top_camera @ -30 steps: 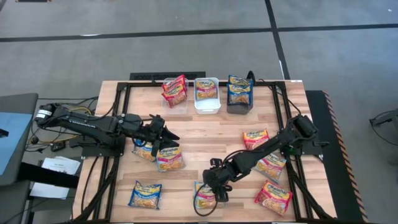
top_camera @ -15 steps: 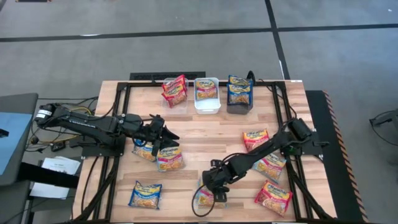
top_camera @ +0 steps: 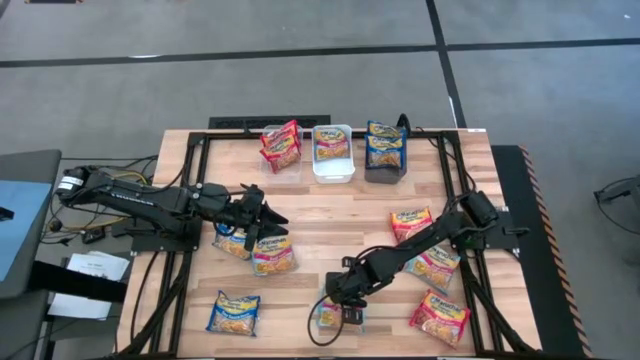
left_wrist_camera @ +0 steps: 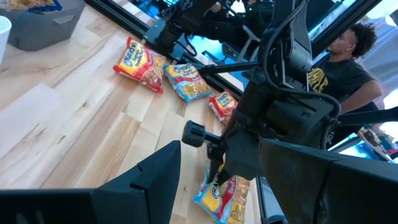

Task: Sort Maruchan noodles
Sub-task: Put the light blue noodle pack into the white bin

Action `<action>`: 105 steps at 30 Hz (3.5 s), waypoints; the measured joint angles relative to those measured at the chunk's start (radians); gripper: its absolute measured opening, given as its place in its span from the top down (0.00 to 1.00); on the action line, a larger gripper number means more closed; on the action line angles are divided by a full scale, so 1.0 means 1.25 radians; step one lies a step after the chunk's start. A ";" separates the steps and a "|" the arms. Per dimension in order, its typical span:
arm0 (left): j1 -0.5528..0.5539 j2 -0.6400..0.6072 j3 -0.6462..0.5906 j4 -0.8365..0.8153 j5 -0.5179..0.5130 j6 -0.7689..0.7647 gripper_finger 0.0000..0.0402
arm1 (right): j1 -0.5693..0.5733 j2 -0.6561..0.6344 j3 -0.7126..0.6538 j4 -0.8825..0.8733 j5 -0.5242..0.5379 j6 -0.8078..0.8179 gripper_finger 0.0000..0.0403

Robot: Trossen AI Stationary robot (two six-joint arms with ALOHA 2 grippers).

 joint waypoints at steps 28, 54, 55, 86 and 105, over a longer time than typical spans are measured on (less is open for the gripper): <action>0.016 0.000 0.000 0.004 -0.043 -0.041 0.49 | -0.003 -0.021 0.129 -0.170 0.115 -0.088 0.99; 0.165 0.000 0.000 0.005 0.017 0.057 0.49 | -0.099 -0.021 0.221 -0.285 0.206 -0.280 1.00; 0.177 0.000 0.000 0.005 0.028 0.063 0.49 | -0.105 -0.021 0.221 -0.288 0.206 -0.289 1.00; 0.263 0.171 0.000 0.095 0.196 0.093 0.49 | -0.233 -0.138 0.222 -0.363 0.311 -0.369 0.99; 0.251 0.171 0.000 0.089 0.196 0.117 0.49 | -0.289 -0.141 0.274 -0.318 0.301 -0.428 0.99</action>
